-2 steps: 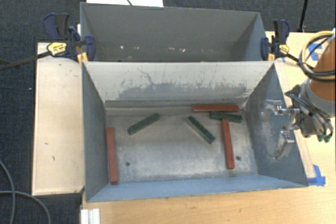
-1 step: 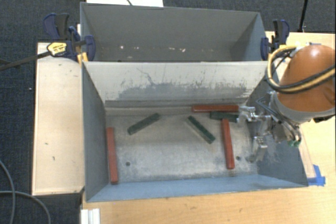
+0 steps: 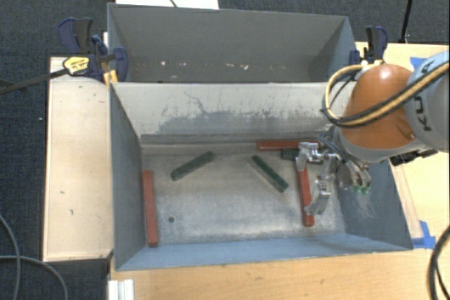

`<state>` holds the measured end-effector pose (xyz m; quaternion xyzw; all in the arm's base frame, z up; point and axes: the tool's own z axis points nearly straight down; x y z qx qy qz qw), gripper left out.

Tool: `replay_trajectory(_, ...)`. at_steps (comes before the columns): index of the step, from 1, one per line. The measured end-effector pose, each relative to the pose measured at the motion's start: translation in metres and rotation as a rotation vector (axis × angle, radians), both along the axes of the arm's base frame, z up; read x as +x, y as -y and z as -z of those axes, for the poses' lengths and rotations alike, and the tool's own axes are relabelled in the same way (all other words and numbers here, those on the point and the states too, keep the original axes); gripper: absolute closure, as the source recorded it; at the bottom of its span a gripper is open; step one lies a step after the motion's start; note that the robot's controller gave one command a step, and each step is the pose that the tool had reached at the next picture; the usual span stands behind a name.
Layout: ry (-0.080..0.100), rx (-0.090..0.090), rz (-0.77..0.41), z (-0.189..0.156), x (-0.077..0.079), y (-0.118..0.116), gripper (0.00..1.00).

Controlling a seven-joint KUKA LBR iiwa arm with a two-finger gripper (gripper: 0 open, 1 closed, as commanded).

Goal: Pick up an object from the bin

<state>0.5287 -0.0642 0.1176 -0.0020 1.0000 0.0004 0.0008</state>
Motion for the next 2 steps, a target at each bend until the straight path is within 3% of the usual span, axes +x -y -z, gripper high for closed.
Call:
replay_trajectory(1,0.000,0.000,0.065,-0.003,0.018,-0.003,0.00)
replay_trajectory(2,0.005,-0.001,0.045,0.029,0.038,-0.019,0.00)
